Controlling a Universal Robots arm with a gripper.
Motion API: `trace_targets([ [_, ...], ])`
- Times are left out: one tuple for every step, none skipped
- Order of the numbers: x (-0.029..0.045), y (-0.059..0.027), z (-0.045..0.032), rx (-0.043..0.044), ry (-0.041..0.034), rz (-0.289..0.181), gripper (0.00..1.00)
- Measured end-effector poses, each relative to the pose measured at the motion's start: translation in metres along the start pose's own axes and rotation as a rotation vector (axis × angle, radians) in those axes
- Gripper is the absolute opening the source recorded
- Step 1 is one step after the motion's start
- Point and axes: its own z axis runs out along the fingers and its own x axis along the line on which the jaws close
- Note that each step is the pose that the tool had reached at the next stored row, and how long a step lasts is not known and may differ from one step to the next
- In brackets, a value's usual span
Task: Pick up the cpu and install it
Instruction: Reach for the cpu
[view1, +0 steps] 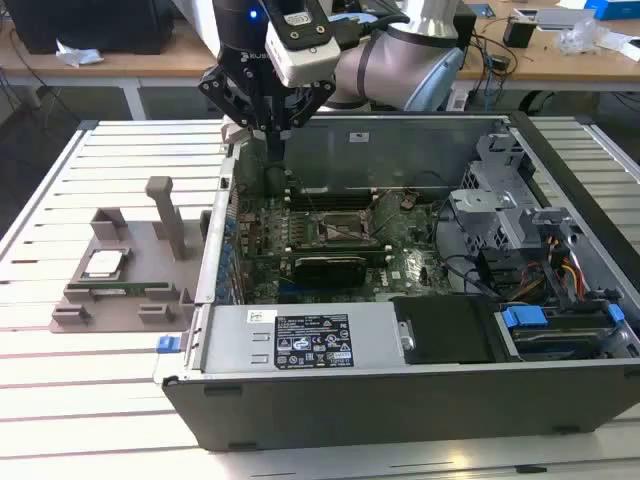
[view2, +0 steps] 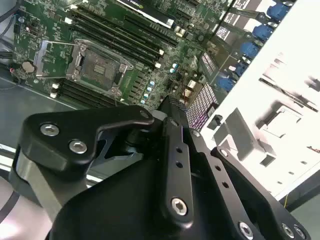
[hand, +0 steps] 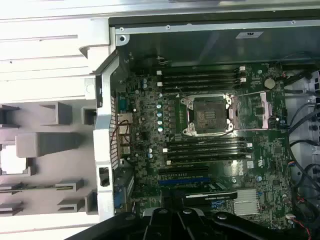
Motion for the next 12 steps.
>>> trace_targets([
  [0.0017, -0.0002, -0.0001, 0.0000, 0.0000, 0.000, 0.11],
  [0.0029, -0.0002, -0.0001, 0.0000, 0.0000, 0.000, 0.11],
  [0.0041, -0.0003, -0.0002, 0.0001, 0.0001, 0.000, 0.11],
  [0.0070, -0.0005, -0.0002, 0.0000, 0.0000, 0.000, 0.11],
  [0.0097, -0.0007, -0.0003, 0.0000, 0.0000, 0.000, 0.11],
  [0.0122, -0.0009, -0.0004, 0.0000, 0.0001, 0.000, 0.11],
  [0.0136, -0.0010, -0.0004, 0.0000, 0.0001, 0.000, 0.11],
  [0.0150, -0.0011, -0.0004, -0.0001, 0.0000, 0.000, 0.11],
  [0.0181, -0.0013, -0.0005, -0.0001, 0.0000, 0.000, 0.11],
  [0.0207, -0.0015, -0.0006, 0.0000, 0.0000, 0.000, 0.11],
  [0.0233, -0.0017, -0.0006, 0.0000, 0.0000, 0.000, 0.11],
  [0.0262, -0.0019, -0.0007, 0.0000, 0.0000, 0.000, 0.11],
])
